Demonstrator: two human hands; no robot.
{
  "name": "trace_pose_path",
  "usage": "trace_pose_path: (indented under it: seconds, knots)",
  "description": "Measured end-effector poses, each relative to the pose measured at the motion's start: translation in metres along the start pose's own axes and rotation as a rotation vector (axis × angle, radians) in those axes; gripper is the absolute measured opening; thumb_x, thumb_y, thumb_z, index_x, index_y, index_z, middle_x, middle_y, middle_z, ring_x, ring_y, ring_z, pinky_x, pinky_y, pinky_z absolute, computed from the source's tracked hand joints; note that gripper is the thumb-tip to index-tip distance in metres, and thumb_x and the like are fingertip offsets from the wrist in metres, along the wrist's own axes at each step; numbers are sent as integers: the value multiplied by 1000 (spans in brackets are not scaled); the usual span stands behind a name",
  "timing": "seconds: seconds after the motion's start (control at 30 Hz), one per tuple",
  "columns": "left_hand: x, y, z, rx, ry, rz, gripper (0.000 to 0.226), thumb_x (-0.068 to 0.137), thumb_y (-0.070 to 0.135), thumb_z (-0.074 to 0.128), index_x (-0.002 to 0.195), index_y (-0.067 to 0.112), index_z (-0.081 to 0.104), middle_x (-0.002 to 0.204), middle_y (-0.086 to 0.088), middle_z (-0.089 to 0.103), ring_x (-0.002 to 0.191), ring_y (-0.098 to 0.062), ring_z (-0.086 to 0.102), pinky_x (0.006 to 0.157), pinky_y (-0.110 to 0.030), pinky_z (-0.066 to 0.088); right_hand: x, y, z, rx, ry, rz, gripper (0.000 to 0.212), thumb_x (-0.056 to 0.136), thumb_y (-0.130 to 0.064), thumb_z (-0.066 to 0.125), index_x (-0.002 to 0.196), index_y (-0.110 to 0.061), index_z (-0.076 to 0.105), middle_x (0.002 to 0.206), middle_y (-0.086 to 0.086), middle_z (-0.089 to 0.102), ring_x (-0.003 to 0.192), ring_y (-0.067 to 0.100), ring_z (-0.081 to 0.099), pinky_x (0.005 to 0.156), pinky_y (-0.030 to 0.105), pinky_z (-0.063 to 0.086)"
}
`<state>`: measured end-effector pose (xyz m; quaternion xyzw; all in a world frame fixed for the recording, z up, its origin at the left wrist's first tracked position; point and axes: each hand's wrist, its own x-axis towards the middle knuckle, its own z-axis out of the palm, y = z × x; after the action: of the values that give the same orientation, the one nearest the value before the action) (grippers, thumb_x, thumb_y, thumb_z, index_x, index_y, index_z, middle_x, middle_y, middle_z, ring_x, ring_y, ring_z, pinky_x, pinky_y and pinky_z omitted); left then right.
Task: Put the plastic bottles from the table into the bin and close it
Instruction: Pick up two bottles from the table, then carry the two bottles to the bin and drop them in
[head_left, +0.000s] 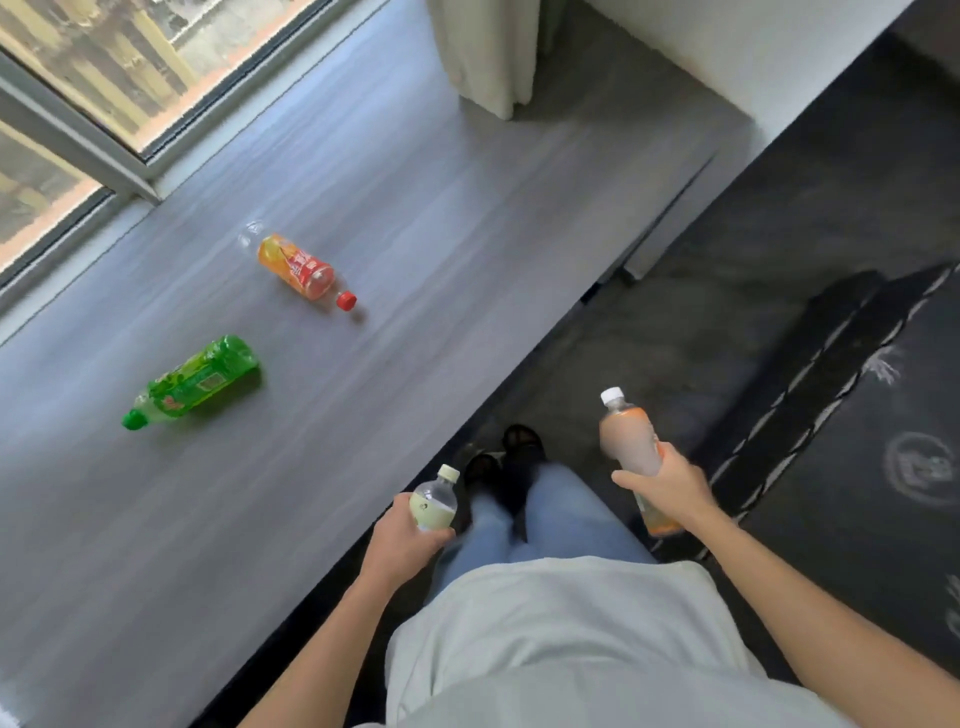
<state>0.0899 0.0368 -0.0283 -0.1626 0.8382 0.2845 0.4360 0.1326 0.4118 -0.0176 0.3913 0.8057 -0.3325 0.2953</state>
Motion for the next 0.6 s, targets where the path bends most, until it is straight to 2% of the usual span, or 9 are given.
trace_pose_path:
  seconds: [0.1, 0.23, 0.33, 0.4, 0.47, 0.53, 0.6]
  knots:
    - [10, 37, 6, 120, -72, 84, 60, 55, 49, 74, 107, 28, 52, 89, 4, 71, 79, -19, 71, 74, -43, 62, -24, 61, 6, 130, 20, 159, 58, 65, -51, 81, 109, -21, 58, 99, 5, 68, 92, 28, 62, 75, 37, 49]
    - [23, 105, 32, 305, -143, 242, 55, 61, 43, 74, 109, 28, 53, 88, 9, 68, 78, -10, 67, 64, -30, 55, -56, 133, 19, 363, 52, 340, 43, 69, -32, 87, 100, -18, 61, 97, 11, 70, 89, 31, 65, 78, 39, 51]
    - [32, 164, 60, 400, -218, 344, 55, 66, 43, 79, 112, 27, 53, 91, 10, 67, 79, -6, 65, 61, -25, 50, -74, 173, 25, 606, 81, 466, 45, 68, -16, 89, 104, -11, 63, 97, 16, 69, 93, 35, 67, 81, 42, 51]
    - [38, 203, 80, 434, -251, 382, 56, 67, 42, 82, 113, 26, 53, 95, 7, 68, 83, -10, 66, 68, -29, 55, -82, 194, 27, 760, 76, 518, 58, 56, -19, 88, 108, -5, 64, 95, 16, 67, 84, 29, 63, 78, 40, 50]
    - [44, 241, 100, 481, -262, 421, 60, 67, 44, 82, 115, 26, 53, 97, 7, 69, 86, -11, 67, 71, -30, 56, -82, 212, 23, 903, 50, 524, 61, 55, -23, 86, 109, -1, 65, 88, 13, 68, 75, 23, 60, 72, 37, 49]
    - [50, 276, 119, 539, -275, 456, 64, 67, 45, 82, 119, 25, 52, 98, 7, 68, 84, -9, 67, 66, -26, 51, -73, 228, 13, 1010, 40, 567, 49, 71, -30, 86, 107, -2, 68, 84, 10, 70, 71, 22, 59, 73, 39, 51]
    - [59, 305, 135, 605, -272, 474, 67, 69, 44, 83, 123, 22, 51, 100, 6, 68, 84, -9, 66, 63, -24, 49, -54, 245, -1, 1038, 71, 596, 32, 86, -31, 76, 103, -5, 68, 89, 16, 70, 77, 26, 59, 83, 48, 53]
